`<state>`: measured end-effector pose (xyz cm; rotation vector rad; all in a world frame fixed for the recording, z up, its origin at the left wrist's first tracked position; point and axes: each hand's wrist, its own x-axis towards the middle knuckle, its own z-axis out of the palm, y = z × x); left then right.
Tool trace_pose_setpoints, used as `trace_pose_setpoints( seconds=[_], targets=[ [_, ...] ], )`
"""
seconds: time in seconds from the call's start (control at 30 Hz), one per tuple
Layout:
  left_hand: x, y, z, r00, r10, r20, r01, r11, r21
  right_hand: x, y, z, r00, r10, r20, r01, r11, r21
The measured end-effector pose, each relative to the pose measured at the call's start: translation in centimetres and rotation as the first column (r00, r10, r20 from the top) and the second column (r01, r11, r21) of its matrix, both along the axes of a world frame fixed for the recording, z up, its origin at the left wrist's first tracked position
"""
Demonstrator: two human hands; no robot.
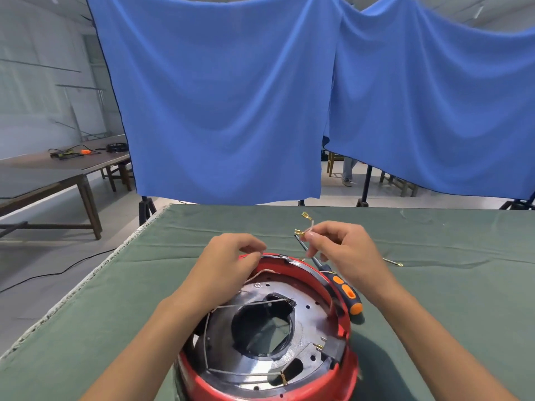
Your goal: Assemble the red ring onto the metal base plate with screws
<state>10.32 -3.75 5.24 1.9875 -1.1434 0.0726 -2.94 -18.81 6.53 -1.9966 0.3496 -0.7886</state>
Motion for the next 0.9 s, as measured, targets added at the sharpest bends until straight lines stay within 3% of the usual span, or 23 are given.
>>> trace_pose_setpoints(
  seconds=[0.1,0.27,0.43,0.63,0.9],
  targets=[
    [-1.0,0.9,1.4,0.982,-0.106,-0.159,0.080,0.983,-0.163,0.1,2.7,1.5,0.979,0.203,-0.025,-0.198,0.972,0.123],
    [-1.8,2.0,3.3,0.895,-0.251,-0.368,0.119,0.931,-0.345,0.6,4.7,1.8,0.956,0.291,-0.045,-0.277,0.941,0.197],
    [-2.0,2.0,3.5,0.848,-0.284,-0.447,0.127,0.928,-0.350,0.7,4.5,1.5,0.967,0.247,-0.068,-0.236,0.962,0.141],
    [-1.9,1.6,3.2,0.780,-0.222,-0.585,-0.014,0.928,-0.371,0.9,4.2,1.1,0.973,0.224,-0.051,-0.220,0.972,0.082],
    [-1.5,1.7,2.9,0.711,-0.250,-0.657,0.050,0.950,-0.307,0.6,4.0,0.9,0.977,0.205,-0.065,-0.201,0.978,0.055]
  ],
)
